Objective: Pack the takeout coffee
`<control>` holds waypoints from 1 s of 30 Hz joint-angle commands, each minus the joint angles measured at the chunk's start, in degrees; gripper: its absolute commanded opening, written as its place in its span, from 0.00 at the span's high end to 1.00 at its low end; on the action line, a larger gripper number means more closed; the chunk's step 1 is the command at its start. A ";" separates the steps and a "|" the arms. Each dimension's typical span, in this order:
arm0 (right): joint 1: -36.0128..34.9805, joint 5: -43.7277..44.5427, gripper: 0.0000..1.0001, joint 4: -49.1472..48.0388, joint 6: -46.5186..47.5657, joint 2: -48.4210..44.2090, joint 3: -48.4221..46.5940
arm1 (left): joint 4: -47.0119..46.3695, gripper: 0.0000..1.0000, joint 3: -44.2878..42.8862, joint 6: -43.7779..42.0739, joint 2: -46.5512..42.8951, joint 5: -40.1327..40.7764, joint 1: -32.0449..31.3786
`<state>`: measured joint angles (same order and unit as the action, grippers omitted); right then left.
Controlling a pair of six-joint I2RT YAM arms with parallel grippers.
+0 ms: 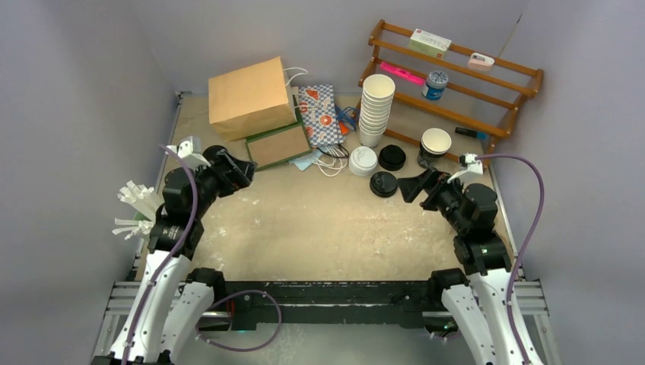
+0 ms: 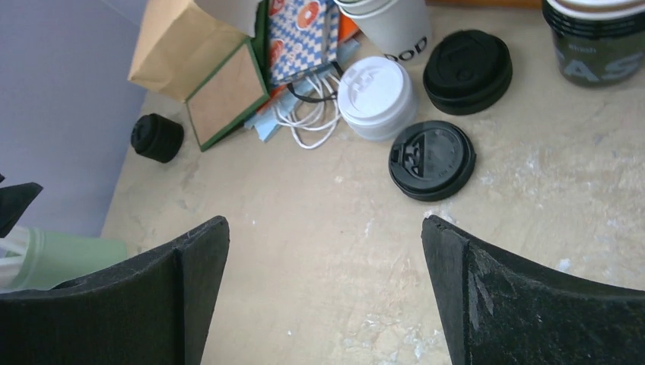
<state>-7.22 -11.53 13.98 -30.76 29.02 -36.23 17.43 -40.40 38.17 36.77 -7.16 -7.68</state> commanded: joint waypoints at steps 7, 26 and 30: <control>-0.07 5.67 0.02 2.68 -3.66 1.40 0.03 | -18.25 0.00 5.24 -2.30 9.08 -12.23 -0.14; -0.12 10.60 0.02 14.27 -5.54 0.92 -4.36 | -22.03 0.00 -16.98 -7.76 38.47 11.98 -6.95; -0.07 11.34 0.02 13.78 -5.04 -0.32 -4.11 | -17.67 0.00 -27.96 -14.54 45.56 23.31 -11.68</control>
<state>-7.22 -2.00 27.79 -36.36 29.91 -38.68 -2.98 -58.17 31.66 77.36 2.13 -15.68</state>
